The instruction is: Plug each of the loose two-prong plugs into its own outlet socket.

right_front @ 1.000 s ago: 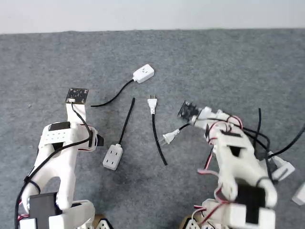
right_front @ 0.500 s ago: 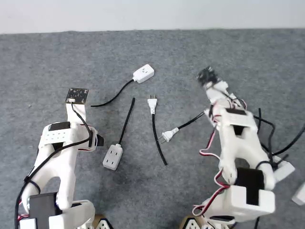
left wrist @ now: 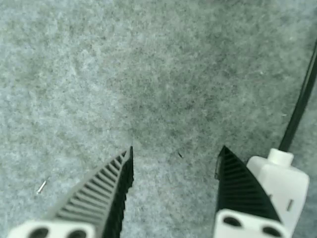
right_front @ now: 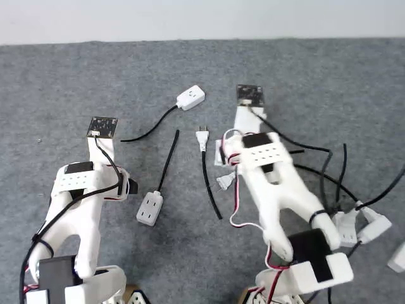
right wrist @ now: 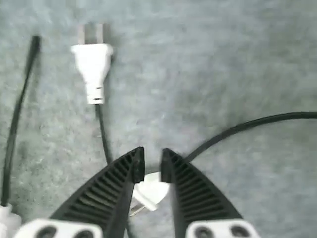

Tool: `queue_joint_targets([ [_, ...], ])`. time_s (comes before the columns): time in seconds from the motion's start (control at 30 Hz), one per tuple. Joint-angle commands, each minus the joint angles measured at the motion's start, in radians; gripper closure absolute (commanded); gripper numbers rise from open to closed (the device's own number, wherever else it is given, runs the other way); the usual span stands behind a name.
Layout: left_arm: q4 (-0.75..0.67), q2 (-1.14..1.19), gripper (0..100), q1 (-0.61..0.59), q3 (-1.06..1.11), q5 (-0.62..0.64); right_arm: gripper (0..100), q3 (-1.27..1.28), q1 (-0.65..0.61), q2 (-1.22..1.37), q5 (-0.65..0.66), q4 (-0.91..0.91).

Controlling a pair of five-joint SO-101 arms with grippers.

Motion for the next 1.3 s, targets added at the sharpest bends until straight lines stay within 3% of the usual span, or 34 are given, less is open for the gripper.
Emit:
queue_joint_targets([
  [0.0, -0.012, -0.005, 74, 0.005, -0.028, -0.031, 81.1, -0.037, -0.05, 0.025, -0.126, 0.01],
  [0.17, -0.011, -0.006, 74, 0.006, -0.028, -0.048, 82.9, -0.037, -0.059, 0.068, -0.258, 0.038],
  [0.5, -0.011, -0.006, 74, 0.008, -0.028, -0.049, 84.4, -0.058, -0.036, 0.139, -0.261, 0.012],
  [0.73, -0.011, -0.005, 74, 0.006, -0.028, -0.049, 85.0, -0.292, -0.036, 0.329, -0.261, 0.239],
  [0.9, -0.011, -0.005, 74, 0.006, -0.028, -0.049, 95.1, -0.356, -0.035, 0.352, -0.247, 0.297],
  [1.13, -0.011, -0.005, 74, 0.006, -0.028, -0.049, 99.1, -0.359, -0.038, 0.306, 0.084, 0.426],
  [1.27, -0.011, -0.005, 74, 0.006, -0.028, -0.049, 99.0, -0.345, -0.024, 0.206, 0.347, 0.553],
])
